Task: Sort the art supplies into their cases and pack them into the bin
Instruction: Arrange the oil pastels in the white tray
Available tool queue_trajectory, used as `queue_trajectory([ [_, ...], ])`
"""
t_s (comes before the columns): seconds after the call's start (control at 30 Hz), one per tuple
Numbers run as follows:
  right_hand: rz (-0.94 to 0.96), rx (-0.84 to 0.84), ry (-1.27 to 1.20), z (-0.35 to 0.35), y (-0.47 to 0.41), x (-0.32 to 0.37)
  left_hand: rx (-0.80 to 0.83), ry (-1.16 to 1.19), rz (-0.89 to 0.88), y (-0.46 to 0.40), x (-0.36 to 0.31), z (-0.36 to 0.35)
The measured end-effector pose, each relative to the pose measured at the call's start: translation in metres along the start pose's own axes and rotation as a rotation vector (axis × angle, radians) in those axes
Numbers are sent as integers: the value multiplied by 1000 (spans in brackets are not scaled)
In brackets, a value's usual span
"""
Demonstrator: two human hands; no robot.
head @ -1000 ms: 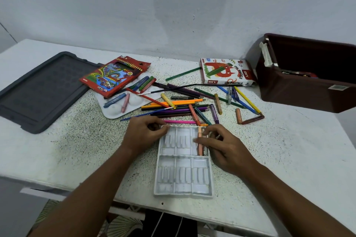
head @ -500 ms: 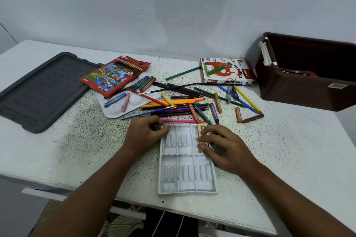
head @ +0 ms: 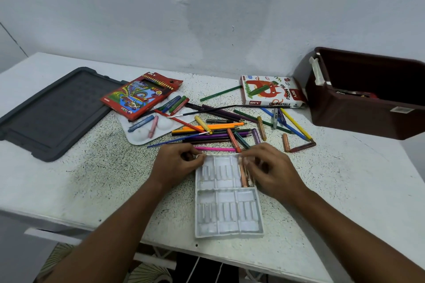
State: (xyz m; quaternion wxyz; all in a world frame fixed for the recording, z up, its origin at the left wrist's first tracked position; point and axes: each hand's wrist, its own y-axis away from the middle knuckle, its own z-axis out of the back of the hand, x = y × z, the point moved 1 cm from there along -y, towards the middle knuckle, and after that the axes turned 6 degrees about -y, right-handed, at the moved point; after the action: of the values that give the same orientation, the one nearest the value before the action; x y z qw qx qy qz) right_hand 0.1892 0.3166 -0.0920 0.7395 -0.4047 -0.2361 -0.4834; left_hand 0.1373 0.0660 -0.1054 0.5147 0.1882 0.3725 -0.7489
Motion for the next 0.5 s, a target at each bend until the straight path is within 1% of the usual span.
queue_trajectory([
  [0.1,-166,-38,136,0,-27,6,9,-2,12,0,-1,1],
  [0.2,-273,41,290,-9,-52,11,27,26,27,0,-2,2],
  [0.3,-324,112,434,-19,-65,15,42,44,36,0,-1,2],
  [0.5,-330,99,585,-27,-71,20,60,51,33,0,1,2],
])
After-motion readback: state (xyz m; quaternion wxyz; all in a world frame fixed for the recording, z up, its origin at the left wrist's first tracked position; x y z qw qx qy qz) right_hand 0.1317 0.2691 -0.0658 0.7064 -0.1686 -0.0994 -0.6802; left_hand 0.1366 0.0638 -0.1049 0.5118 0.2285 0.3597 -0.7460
